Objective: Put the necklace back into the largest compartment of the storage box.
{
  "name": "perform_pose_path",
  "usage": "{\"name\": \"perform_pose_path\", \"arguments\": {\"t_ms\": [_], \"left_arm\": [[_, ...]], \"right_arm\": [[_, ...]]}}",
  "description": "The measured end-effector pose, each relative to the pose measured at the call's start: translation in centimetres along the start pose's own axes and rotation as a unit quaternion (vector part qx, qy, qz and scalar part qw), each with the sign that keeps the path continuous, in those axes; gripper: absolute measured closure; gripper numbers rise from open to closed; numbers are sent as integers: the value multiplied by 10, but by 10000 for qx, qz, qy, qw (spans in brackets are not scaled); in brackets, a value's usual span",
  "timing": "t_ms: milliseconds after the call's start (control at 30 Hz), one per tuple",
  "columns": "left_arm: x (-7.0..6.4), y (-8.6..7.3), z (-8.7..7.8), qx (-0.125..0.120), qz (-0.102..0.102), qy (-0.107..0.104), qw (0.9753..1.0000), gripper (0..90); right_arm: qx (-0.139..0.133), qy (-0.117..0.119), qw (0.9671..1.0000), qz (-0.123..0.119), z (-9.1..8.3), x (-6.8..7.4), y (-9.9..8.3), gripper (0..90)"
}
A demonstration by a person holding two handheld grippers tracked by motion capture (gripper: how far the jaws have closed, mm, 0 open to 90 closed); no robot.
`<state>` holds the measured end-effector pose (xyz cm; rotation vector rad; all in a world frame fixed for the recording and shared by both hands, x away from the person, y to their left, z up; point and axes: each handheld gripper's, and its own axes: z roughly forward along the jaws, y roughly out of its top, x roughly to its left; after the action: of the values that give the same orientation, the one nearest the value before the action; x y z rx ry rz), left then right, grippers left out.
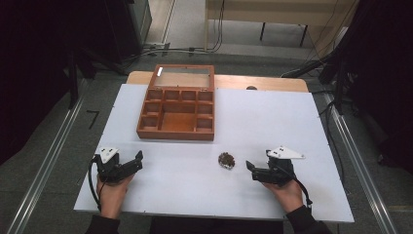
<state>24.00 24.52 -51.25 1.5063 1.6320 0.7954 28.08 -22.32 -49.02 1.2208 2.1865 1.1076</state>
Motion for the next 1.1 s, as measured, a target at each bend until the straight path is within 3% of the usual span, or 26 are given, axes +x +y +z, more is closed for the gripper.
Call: {"name": "perform_pose_path", "arguments": {"t_ms": [1100], "left_arm": [[1,0,2,12,2,3,10000,104]], "right_arm": [[81,310,9993,-209,17,27,9,123]]}}
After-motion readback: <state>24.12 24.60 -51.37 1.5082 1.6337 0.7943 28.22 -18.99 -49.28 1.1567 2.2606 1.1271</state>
